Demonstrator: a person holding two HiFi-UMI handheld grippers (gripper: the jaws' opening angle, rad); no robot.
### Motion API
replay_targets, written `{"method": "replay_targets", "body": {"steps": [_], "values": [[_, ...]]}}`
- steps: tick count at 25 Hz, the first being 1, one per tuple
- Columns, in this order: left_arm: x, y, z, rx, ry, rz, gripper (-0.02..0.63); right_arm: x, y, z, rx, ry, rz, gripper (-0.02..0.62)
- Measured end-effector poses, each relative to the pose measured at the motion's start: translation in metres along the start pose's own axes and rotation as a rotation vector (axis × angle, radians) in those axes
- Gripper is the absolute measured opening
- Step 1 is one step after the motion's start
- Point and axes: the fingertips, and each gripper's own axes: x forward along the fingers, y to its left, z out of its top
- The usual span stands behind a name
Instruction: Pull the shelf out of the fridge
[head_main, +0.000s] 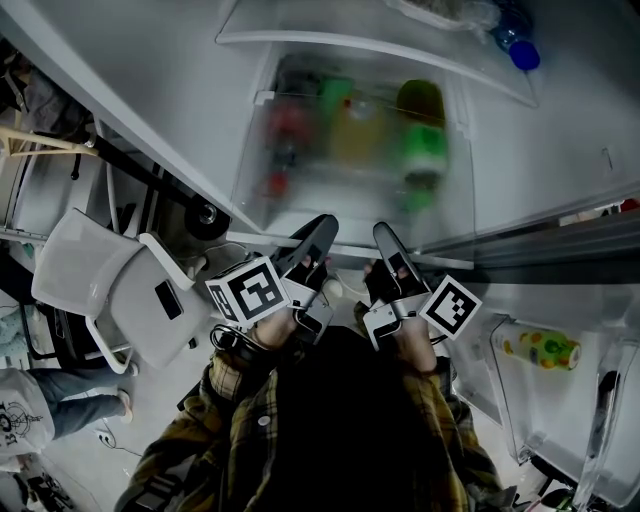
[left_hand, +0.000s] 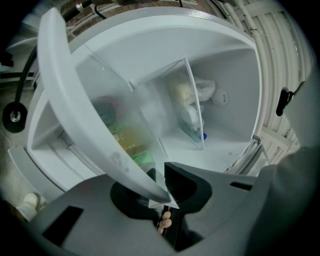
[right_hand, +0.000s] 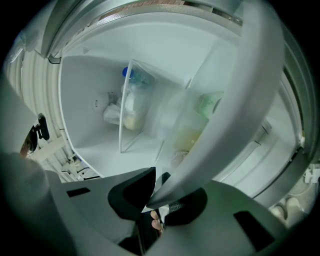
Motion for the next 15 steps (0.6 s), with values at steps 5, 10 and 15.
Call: {"method": "replay_targets", "body": {"steps": [5, 10, 15], "values": [[-0.0022, 0.0032, -0.0029, -0.001, 0.008, 0.007, 0.066, -0.0016, -0.0001, -0.001, -0.005, -0.002, -0.005, 0.055], [-0.0012, -0.0012, -0.0031, 0.001, 0.007, -0.003, 0.066, -0.0032, -0.0003, -0.0007, 0.001, -0.006, -0.003, 0.055], [-0.002, 0.0022, -0.0052, -0.011, 0.013, 0.003, 0.066, -0.0031, -0.0003, -0.0003, -0.001, -0.006, -0.004, 0.055]]}}
